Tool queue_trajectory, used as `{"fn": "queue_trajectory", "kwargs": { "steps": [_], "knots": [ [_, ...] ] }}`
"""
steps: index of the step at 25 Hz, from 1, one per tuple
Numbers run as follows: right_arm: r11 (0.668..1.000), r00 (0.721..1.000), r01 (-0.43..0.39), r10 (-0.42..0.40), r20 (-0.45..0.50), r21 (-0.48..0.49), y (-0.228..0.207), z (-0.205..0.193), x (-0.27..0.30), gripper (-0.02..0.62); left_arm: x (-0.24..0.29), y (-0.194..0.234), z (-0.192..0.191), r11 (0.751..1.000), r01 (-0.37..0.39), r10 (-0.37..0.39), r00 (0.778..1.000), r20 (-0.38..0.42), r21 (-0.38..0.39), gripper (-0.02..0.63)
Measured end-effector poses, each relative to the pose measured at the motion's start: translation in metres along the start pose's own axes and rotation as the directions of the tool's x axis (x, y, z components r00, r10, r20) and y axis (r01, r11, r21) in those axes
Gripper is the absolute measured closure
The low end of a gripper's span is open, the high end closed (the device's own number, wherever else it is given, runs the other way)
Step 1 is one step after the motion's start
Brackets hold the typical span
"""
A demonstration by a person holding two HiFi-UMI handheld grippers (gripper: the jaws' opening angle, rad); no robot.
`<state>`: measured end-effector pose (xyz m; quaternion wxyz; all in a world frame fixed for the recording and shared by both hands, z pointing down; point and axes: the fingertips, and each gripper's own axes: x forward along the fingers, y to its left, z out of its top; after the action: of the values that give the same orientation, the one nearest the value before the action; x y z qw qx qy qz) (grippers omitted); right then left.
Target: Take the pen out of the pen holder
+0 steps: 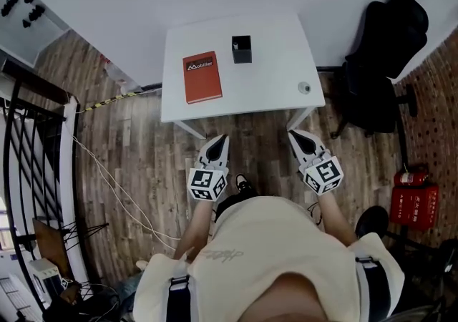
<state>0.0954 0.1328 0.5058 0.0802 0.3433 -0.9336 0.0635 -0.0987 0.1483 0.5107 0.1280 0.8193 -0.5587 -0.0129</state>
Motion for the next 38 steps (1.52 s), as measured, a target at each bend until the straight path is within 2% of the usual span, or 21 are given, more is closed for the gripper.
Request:
{"fn": "queue_trajectory", "kwargs": {
  "steps": [4, 10, 15, 19, 24, 32, 38],
  "knots": [
    [1.0, 1.0, 0.015, -0.015, -0.002, -0.021, 0.001, 0.011, 0.038, 0.588, 0.014, 0.034, 0.008, 1.0, 0.025, -0.025, 1.0, -0.017, 0.008, 0.588],
    [0.999, 0.999, 0.035, -0.036, -0.013, -0.034, 0.015, 0.019, 0.076, 0.588, 0.029, 0.075, -0.006, 0.998, 0.06, -0.061, 0.996, -0.069, -0.011, 0.588],
    [0.999, 0.995, 0.017, -0.021, -0.102, -0.045, 0.023, 0.005, 0.085, 0.588, 0.037, 0.084, -0.007, 0.997, 0.068, -0.07, 0.996, -0.062, -0.041, 0.588],
    [0.999, 0.998, 0.01, -0.012, -0.057, -0.037, 0.019, 0.018, 0.1, 0.588, 0.046, 0.094, -0.011, 0.996, 0.059, -0.064, 0.995, -0.073, -0.061, 0.588],
    [0.999, 0.997, -0.03, 0.028, -0.077, -0.023, 0.008, 0.012, 0.117, 0.588, 0.048, 0.1, -0.016, 0.997, 0.021, -0.027, 0.996, -0.083, -0.077, 0.588],
    [0.996, 0.996, -0.088, 0.089, -0.027, 0.028, -0.044, 0.02, 0.176, 0.588, 0.081, 0.141, -0.003, 0.995, -0.088, 0.082, 0.992, -0.1, -0.052, 0.588],
    [0.994, 0.996, -0.089, 0.089, 0.002, -0.059, -0.106, 0.041, 0.212, 0.588, 0.151, 0.139, 0.019, 0.999, -0.04, 0.039, 0.994, -0.101, -0.009, 0.588]
  ]
}}
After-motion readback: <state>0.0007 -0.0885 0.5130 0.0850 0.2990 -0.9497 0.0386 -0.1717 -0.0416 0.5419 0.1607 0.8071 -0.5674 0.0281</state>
